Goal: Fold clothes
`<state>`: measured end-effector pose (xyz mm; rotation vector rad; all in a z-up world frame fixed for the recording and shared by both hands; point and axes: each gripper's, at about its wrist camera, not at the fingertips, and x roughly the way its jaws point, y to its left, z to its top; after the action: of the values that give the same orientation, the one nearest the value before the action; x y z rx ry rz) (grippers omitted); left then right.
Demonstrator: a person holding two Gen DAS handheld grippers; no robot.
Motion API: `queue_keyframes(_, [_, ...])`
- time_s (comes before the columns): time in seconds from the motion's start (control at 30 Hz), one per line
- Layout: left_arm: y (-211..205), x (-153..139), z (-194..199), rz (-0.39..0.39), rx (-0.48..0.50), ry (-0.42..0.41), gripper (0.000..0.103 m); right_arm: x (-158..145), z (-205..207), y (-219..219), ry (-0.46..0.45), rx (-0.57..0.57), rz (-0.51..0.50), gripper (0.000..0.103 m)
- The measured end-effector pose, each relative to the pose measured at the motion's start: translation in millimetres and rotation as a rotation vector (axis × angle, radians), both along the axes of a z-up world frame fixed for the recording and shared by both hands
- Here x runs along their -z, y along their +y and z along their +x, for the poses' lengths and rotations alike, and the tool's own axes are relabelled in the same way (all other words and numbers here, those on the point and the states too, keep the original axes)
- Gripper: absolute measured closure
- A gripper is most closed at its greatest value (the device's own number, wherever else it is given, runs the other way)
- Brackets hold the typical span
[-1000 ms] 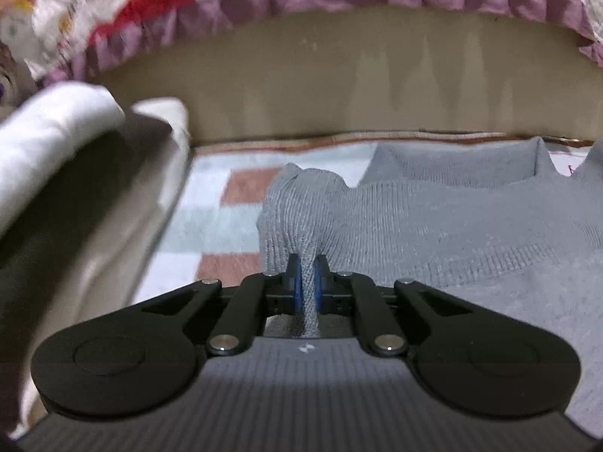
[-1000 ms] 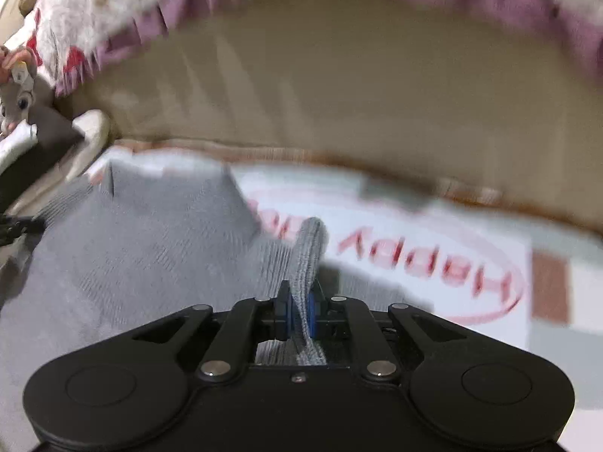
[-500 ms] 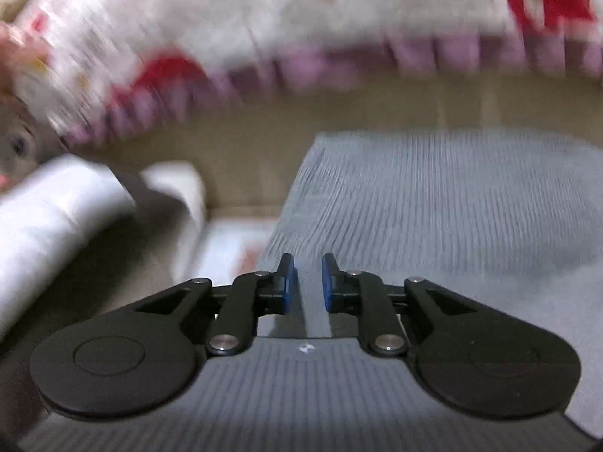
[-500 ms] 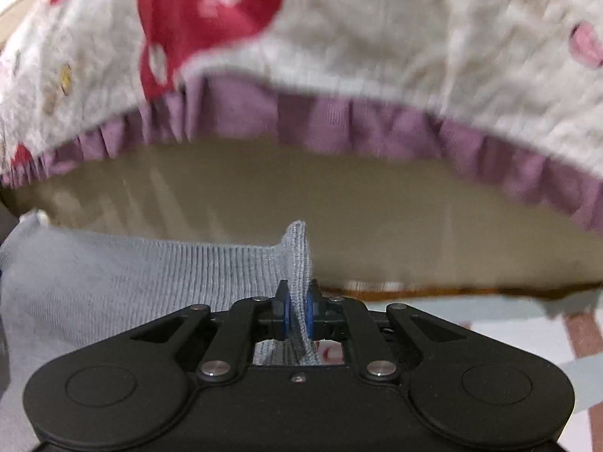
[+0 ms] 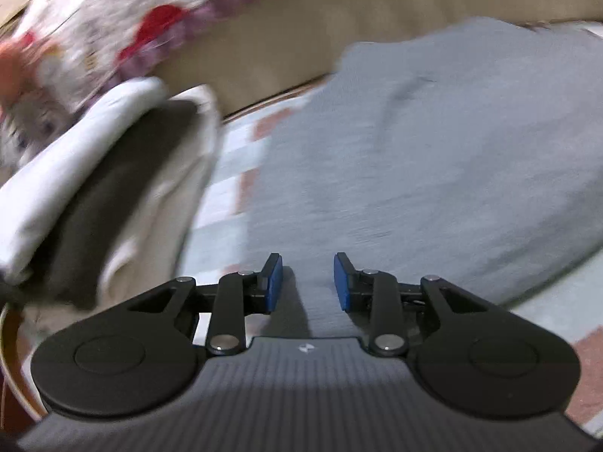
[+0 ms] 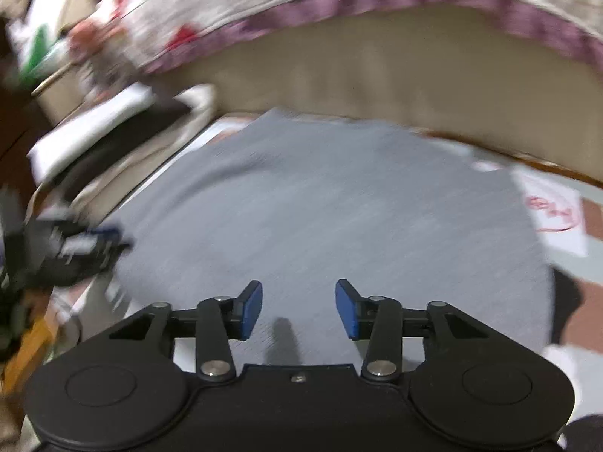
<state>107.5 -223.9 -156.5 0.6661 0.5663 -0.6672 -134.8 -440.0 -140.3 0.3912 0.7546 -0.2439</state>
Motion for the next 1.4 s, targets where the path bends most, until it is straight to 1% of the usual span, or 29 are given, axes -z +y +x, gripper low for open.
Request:
queue_keyframes(0.03, [9.5,-4.6,9.8,-0.058,-0.041,0.042,0.067,0.9,-1.6,7.2,0.016,-0.012,-0.019,0.051])
queue_keyframes(0.07, [19.8,-8.8,21.9,-0.123,-0.091,0.089,0.056,2.0,-5.2,8.2,0.034,0.013,-0.049,0.051])
queue_keyframes(0.13, [40.5,-12.7,43.0,-0.237,-0.178,0.157,0.053,4.0,-16.9,-8.2,0.051,0.126,-0.073,0.05])
queue_keyframes(0.2, [49.6,-10.1,55.7,-0.296,-0.179,0.197,0.053,5.7,-31.5,-33.5,0.054,0.273,-0.074,0.049])
queue_keyframes(0.27, [46.9,-3.5,67.8,-0.298,-0.11,0.282,0.053,8.4,-43.0,-64.9,0.036,0.381,-0.038,0.047])
queue_keyframes(0.3, [43.6,-0.4,73.2,-0.298,-0.081,0.321,0.055,11.4,-43.2,-79.1,0.036,0.401,-0.019,0.046])
queue_keyframes(0.33, [40.5,2.6,78.2,-0.299,-0.053,0.357,0.066,15.0,-40.2,-92.5,0.05,0.401,-0.011,0.042])
queue_keyframes(0.37, [40.5,4.6,77.5,-0.311,-0.047,0.359,0.096,18.5,-36.9,-105.6,0.064,0.4,-0.006,0.041])
queue_keyframes(0.4, [40.4,3.1,74.4,-0.318,-0.039,0.346,0.095,21.2,-31.7,-116.3,0.078,0.398,-0.014,0.041])
queue_keyframes(0.5, [38.6,-12.8,52.5,-0.289,-0.017,0.213,0.096,32.6,-18.1,-145.3,0.117,0.42,0.006,0.038])
queue_keyframes(0.53, [43.5,-20.7,50.7,-0.298,-0.025,0.197,0.096,36.7,-11.6,-151.9,0.114,0.428,0.021,0.039])
queue_keyframes(0.6, [57.8,-32.2,44.8,-0.323,-0.056,0.202,0.096,40.2,-9.2,-155.0,0.04,0.421,0.031,0.056])
queue_keyframes(0.63, [62.0,-26.4,44.8,-0.318,-0.079,0.218,0.096,41.6,-8.0,-156.0,0.007,0.416,0.033,0.084])
queue_keyframes(0.67, [66.3,-20.7,44.8,-0.313,-0.101,0.233,0.096,40.2,-6.5,-153.6,-0.009,0.401,0.014,0.086])
queue_keyframes(0.77, [78.4,-3.2,44.9,-0.297,-0.165,0.277,0.095,39.6,1.7,-140.9,-0.004,0.333,-0.077,0.087])
queue_keyframes(0.8, [75.2,4.3,44.8,-0.287,-0.157,0.258,0.095,42.0,7.4,-137.4,0.039,0.313,-0.121,0.087])
queue_keyframes(0.83, [72.0,11.2,44.7,-0.276,-0.151,0.239,0.091,44.8,13.0,-134.1,0.1,0.314,-0.168,0.086])
queue_keyframes(0.87, [69.1,9.5,42.7,-0.25,-0.159,0.212,0.087,46.3,17.8,-128.8,0.158,0.332,-0.23,0.078])
queue_keyframes(0.93, [68.1,-8.9,36.9,-0.264,-0.173,0.201,0.087,36.1,20.6,-109.1,0.195,0.352,-0.308,0.075])
queue_keyframes(0.97, [65.1,-17.5,31.0,-0.292,-0.149,0.206,0.086,25.6,19.0,-93.7,0.183,0.322,-0.299,0.075])
queue_keyframes(1.03, [59.0,-34.7,19.3,-0.347,-0.103,0.216,0.086,4.9,15.0,-56.3,0.136,0.198,-0.233,0.075])
queue_keyframes(1.1, [52.9,-52.0,7.6,-0.402,-0.056,0.226,0.086,-9.0,14.6,-20.9,0.085,0.074,-0.137,0.07])
queue_keyframes(1.13, [49.2,-59.7,2.0,-0.429,-0.031,0.236,0.086,-11.1,18.8,-4.8,0.068,0.021,-0.109,0.064])
queue_keyframes(1.17, [35.6,-56.5,-1.8,-0.446,0.01,0.312,0.086,-13.2,23.0,11.4,0.051,-0.033,-0.082,0.056])
queue_keyframes(1.2, [17.5,-50.5,-6.4,-0.44,0.039,0.386,0.086,-13.9,26.6,25.7,0.04,-0.08,-0.06,0.054])
queue_keyframes(1.23, [-0.3,-44.3,-11.6,-0.432,0.069,0.454,0.086,-6.5,26.8,29.7,0.065,-0.088,-0.07,0.054])
queue_keyframes(1.3, [-28.9,-28.9,-33.2,-0.36,0.16,0.46,0.086,8.2,27.2,37.5,0.115,-0.104,-0.091,0.054])
queue_keyframes(1.37, [-40.6,-8.3,-54.9,-0.207,0.193,0.42,0.086,22.9,27.6,45.4,0.166,-0.12,-0.112,0.054])
queue_keyframes(1.4, [-36.0,2.5,-64.3,-0.155,0.207,0.373,0.086,30.2,27.8,49.3,0.191,-0.128,-0.122,0.054])
